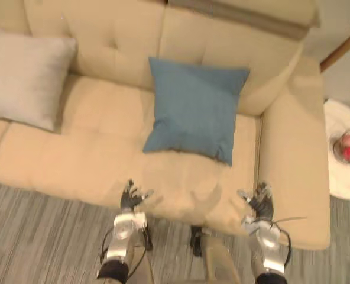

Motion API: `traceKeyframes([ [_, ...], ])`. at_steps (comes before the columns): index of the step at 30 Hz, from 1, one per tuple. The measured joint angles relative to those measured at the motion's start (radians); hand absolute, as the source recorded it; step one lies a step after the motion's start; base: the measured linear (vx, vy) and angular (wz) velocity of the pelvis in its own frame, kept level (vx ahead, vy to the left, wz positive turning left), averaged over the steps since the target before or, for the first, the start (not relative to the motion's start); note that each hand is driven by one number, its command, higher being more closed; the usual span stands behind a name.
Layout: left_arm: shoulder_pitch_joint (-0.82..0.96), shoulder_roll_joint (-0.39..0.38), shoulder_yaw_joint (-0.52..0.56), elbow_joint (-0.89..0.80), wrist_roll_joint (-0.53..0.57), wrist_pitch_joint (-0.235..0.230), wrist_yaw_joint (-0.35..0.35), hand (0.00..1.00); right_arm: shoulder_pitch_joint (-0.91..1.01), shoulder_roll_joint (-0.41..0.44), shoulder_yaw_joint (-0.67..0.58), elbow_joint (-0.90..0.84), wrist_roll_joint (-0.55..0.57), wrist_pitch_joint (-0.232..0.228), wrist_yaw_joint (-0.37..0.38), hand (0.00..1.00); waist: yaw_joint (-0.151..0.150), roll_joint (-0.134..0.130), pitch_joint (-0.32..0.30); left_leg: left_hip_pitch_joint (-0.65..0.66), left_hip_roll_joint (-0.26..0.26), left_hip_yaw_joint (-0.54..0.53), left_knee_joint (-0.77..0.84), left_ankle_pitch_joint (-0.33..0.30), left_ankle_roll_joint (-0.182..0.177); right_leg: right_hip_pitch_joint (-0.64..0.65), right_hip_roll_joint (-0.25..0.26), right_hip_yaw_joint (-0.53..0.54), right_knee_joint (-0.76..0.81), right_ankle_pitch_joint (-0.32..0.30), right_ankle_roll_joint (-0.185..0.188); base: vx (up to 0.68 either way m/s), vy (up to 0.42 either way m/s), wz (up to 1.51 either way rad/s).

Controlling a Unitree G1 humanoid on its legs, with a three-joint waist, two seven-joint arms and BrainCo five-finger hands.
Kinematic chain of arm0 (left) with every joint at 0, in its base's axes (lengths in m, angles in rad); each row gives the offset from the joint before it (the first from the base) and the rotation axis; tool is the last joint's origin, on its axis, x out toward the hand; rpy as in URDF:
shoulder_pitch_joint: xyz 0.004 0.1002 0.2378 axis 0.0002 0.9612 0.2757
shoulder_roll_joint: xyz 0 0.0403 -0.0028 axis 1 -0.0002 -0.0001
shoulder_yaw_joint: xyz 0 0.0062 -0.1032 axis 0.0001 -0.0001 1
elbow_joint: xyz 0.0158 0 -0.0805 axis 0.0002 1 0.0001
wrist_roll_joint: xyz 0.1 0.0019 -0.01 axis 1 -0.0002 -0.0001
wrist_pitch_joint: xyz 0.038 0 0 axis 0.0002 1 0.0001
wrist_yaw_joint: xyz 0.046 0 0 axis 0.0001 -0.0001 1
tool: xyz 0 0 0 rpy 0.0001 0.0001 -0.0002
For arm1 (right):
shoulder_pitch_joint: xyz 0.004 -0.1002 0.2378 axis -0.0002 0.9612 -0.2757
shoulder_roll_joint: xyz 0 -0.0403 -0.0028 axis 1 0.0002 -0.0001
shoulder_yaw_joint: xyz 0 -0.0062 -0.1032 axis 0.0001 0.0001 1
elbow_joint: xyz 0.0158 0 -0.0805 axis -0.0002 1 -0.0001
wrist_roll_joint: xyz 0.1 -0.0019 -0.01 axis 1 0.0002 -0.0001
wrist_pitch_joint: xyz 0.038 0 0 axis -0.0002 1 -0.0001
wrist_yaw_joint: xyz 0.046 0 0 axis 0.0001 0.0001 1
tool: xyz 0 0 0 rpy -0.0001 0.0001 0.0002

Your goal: Pick up cushions and gather them together orderly.

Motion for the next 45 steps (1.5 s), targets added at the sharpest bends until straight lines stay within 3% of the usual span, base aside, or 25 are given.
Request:
traceKeyframes([
  [5,0.0,0.002,0.038,0.081,0.033,0.017,-0.013,0.0,-0.006,0.0,0.0,0.105,-0.001,0.023,0.002,0.0,0.004,0.009,-0.019,0.015,0.028,0.02,0.061,-0.039,0.005,0.038,0.018,0.023,-0.032,0.018,0.006,0.01,0.044,-0.2],
  [9,-0.016,0.003,0.048,0.103,0.081,0.02,-0.011,0.0,-0.037,0.001,0.005,0.167,-0.003,0.035,-0.006,0.0,0.01,-0.001,-0.028,0.017,0.064,0.07,0.073,-0.054,0.01,0.023,0.033,0.003,-0.061,0.087,-0.013,-0.06,0.021,-0.42],
  [11,-0.029,0.002,0.049,0.105,0.089,0.023,-0.012,0.0,-0.046,0.001,0.011,0.171,-0.003,0.04,-0.008,0.0,0.009,-0.007,-0.03,0.036,0.067,0.09,0.038,-0.026,0.027,-0.016,0.016,-0.023,0.085,0.034,-0.026,-0.08,-0.032,-0.12],
  [13,-0.028,0.005,0.048,0.103,0.091,0.023,-0.012,0.0,-0.045,0.001,0.011,0.195,-0.003,0.04,-0.008,0.0,0.01,-0.019,-0.04,0.077,0.064,0.092,0.009,0.004,0.021,-0.032,-0.012,-0.029,0.407,-0.047,-0.01,-0.07,-0.086,0.06],
  [14,-0.026,0.009,0.048,0.102,0.091,0.023,-0.012,0.0,-0.044,0.001,0.013,0.219,-0.003,0.041,-0.008,0.0,0.013,-0.029,-0.051,0.088,0.056,0.088,-0.007,0.019,0.015,-0.019,-0.021,-0.019,0.5,-0.058,-0.001,-0.05,-0.184,0.24],
  [15,-0.018,0.015,0.048,0.101,0.091,0.024,-0.012,0.0,-0.042,0.002,0.007,0.247,-0.003,0.041,-0.007,0.0,0.016,-0.06,-0.075,0.083,0.046,0.078,-0.019,0.042,0.007,0.004,-0.027,-0.002,0.519,-0.077,0.014,-0.06,-0.227,0.26],
  [16,-0.019,0.016,0.061,0.104,0.091,0.027,-0.013,0.0,-0.054,0.01,-0.003,0.27,-0.003,0.041,-0.009,0.0,0.022,-0.06,-0.081,0.073,0.038,0.062,-0.033,0.067,-0.004,0.001,-0.005,-0.007,0.493,-0.075,0.02,-0.1,-0.251,0.31],
  [18,0.002,-0.021,0.074,0.112,0.091,0.029,-0.014,0.0,-0.053,0.004,-0.019,0.285,-0.003,0.041,-0.019,0.0,0.037,-0.035,-0.112,0.076,0.05,0.038,-0.141,0.145,0.001,0.061,0.049,0.007,0.347,-0.124,0.043,-0.09,-0.203,0.18],
  [19,0.003,-0.034,0.075,0.115,0.09,0.029,-0.014,0.0,-0.051,0.003,-0.023,0.287,-0.007,0.04,-0.025,0.0,0.053,-0.047,-0.107,0.067,0.035,0.054,-0.155,0.171,-0.006,0.084,0.041,0.036,0.295,-0.19,0.025,-0.13,-0.273,0.04],
  [20,0.0,-0.038,0.068,0.116,0.089,0.032,-0.012,0.0,-0.059,0.003,-0.024,0.292,-0.01,0.04,-0.029,0.0,0.064,-0.062,-0.107,0.039,0.034,0.057,-0.13,0.174,-0.006,0.101,0.047,0.035,0.23,-0.241,-0.018,-0.16,-0.29,-0.07],
  [21,0.001,-0.042,0.062,0.117,0.088,0.035,-0.012,0.0,-0.071,0.001,-0.022,0.292,-0.01,0.039,-0.033,0.0,0.074,-0.05,-0.101,0.021,0.049,0.057,-0.115,0.179,-0.015,0.103,0.059,0.028,0.197,-0.255,-0.041,-0.22,-0.244,-0.16],
  [22,0.0,-0.048,0.053,0.122,0.086,0.036,-0.012,0.0,-0.089,-0.003,-0.015,0.292,-0.01,0.037,-0.039,0.0,0.079,-0.016,-0.079,0.003,0.069,0.046,-0.099,0.186,-0.025,0.11,0.084,0.018,0.17,-0.257,-0.059,-0.27,-0.187,-0.06],
  [23,0.009,-0.052,0.036,0.124,0.085,0.038,-0.011,0.0,-0.093,-0.004,0.001,0.294,-0.01,0.037,-0.047,0.0,0.074,0.017,-0.06,0.0,0.089,0.03,-0.112,0.205,-0.037,0.109,0.102,-0.009,0.173,-0.25,-0.07,-0.32,-0.186,0.16],
  [24,0.026,-0.052,0.015,0.123,0.085,0.038,-0.011,0.0,-0.083,0.002,0.004,0.299,-0.01,0.039,-0.053,0.0,0.073,0.027,-0.06,0.015,0.096,0.038,-0.143,0.219,-0.042,0.109,0.107,-0.021,0.184,-0.249,-0.073,-0.25,-0.137,0.27],
  [27,0.042,-0.066,0.007,0.123,0.086,0.039,-0.013,0.0,-0.06,0.005,0.007,0.328,-0.008,0.048,-0.073,0.0,0.071,0.034,-0.065,0.02,0.113,0.032,-0.073,0.191,-0.041,0.106,0.099,-0.047,0.162,-0.218,-0.123,-0.15,-0.055,0.17],
  [30,0.033,-0.066,0.012,0.123,0.088,0.039,-0.014,0.0,-0.056,0.008,0.008,0.33,-0.008,0.049,-0.073,0.0,0.059,0.03,-0.063,0.02,0.111,-0.03,0.114,0.044,-0.026,0.1,0.079,-0.048,0.145,-0.183,-0.115,-0.1,0.093,0.04],
  [33,0.029,-0.068,0.027,0.147,0.094,0.04,-0.014,0.0,-0.049,0.008,0.005,0.353,-0.009,0.049,-0.069,0.0,0.056,0.044,-0.072,0.088,0.096,-0.074,0.119,-0.073,-0.071,0.102,0.072,-0.031,0.112,-0.145,-0.072,-0.07,0.226,-0.07],
  [34,0.031,-0.061,0.027,0.164,0.109,0.041,-0.013,0.0,-0.054,0.002,0.006,0.39,-0.009,0.055,-0.059,0.0,0.049,0.032,-0.087,0.104,0.072,-0.06,0.055,-0.069,-0.078,0.105,0.062,-0.019,0.077,-0.124,-0.044,-0.07,0.255,-0.04],
  [37,0.047,-0.013,0.027,0.207,0.127,0.052,-0.013,0.0,-0.052,0.0,-0.009,0.452,-0.01,0.062,-0.042,0.0,0.04,0.003,-0.124,0.166,-0.011,-0.027,-0.106,-0.004,-0.046,0.146,0.024,0.006,-0.074,-0.04,-0.017,-0.05,0.187,-0.05],
  [39,0.048,0.009,0.024,0.228,0.138,0.059,-0.013,0.0,-0.05,-0.001,-0.027,0.486,-0.01,0.063,-0.04,0.0,0.02,0.002,-0.134,0.182,-0.042,-0.025,-0.154,0.012,-0.041,0.166,0.008,0.006,-0.13,-0.006,-0.005,-0.03,0.141,0.08],
  [45,0.055,0.043,0.021,0.298,0.197,0.063,-0.015,0.0,-0.052,-0.027,-0.066,0.536,-0.011,0.071,-0.032,0.0,0.011,0.019,-0.146,0.267,-0.101,-0.006,-0.269,0.067,-0.016,0.223,-0.013,0.029,-0.223,0.039,0.005,0.01,0.08,-0.07],
])
